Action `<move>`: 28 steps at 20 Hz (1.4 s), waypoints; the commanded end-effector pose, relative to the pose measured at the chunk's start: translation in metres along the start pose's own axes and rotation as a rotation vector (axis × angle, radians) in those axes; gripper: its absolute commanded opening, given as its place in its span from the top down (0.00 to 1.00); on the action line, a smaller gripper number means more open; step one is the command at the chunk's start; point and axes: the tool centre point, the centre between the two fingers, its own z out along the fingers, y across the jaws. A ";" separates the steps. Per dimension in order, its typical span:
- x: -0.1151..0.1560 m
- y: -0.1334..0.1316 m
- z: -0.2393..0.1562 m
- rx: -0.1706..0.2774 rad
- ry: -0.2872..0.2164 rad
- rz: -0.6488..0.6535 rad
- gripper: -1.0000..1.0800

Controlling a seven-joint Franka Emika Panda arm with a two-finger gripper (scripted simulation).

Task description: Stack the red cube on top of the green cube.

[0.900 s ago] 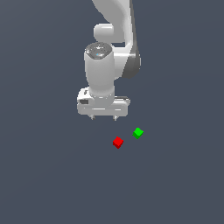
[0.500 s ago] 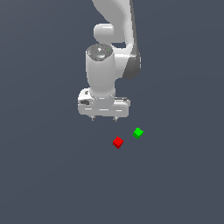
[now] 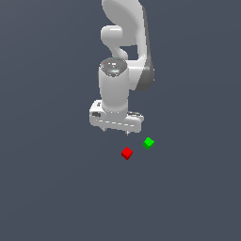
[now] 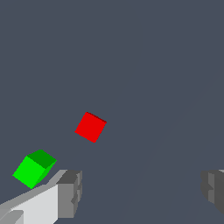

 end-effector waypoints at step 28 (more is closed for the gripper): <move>0.021 -0.058 0.097 -0.011 -0.044 0.499 0.04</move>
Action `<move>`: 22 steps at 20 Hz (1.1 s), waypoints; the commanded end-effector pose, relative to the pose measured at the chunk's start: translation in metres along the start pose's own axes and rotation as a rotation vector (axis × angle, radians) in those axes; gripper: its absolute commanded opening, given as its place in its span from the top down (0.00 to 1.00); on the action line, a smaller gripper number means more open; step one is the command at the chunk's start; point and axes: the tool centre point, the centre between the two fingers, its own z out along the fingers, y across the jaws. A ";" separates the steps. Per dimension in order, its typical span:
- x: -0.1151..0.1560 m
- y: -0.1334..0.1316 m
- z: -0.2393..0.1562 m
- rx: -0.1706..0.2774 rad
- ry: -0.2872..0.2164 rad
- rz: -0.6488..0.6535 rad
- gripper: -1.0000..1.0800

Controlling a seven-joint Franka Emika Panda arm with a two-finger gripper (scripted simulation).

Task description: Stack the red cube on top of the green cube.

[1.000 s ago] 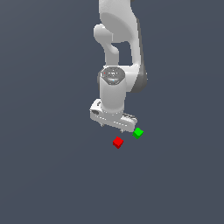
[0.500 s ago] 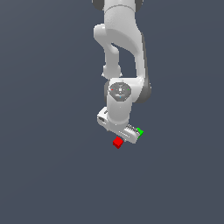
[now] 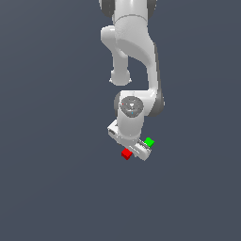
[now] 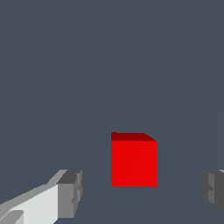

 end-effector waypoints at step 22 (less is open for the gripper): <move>0.001 -0.001 0.051 0.001 0.000 0.008 1.00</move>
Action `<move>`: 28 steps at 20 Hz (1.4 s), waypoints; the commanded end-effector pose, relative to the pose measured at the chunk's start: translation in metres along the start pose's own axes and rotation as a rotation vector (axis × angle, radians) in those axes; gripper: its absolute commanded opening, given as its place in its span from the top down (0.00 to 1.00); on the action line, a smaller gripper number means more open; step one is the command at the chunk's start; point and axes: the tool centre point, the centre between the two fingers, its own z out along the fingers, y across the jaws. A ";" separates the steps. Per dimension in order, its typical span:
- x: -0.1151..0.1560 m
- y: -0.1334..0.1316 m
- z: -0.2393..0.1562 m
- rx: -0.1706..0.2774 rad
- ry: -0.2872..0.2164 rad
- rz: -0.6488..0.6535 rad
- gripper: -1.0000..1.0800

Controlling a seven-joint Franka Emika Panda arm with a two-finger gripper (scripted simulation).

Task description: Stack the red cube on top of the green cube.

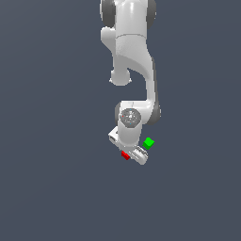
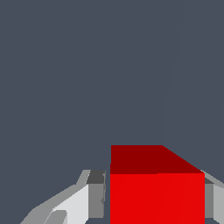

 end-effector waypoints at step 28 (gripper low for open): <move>-0.001 0.001 -0.084 0.001 0.001 0.000 1.00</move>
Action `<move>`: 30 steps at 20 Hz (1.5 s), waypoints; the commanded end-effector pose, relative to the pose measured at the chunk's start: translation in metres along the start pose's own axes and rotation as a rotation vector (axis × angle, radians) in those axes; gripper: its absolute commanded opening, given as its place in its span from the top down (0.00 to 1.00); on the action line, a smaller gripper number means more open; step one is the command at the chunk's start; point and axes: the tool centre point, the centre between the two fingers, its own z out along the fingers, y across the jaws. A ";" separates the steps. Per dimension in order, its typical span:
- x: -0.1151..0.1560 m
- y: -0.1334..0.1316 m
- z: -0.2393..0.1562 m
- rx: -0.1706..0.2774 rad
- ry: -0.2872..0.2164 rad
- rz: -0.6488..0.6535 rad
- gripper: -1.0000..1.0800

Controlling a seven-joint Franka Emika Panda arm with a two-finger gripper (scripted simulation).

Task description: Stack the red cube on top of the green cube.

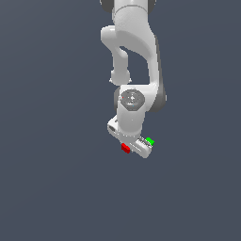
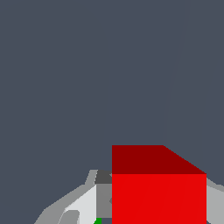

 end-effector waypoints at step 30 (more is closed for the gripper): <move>-0.113 -0.053 0.033 0.000 0.000 0.000 1.00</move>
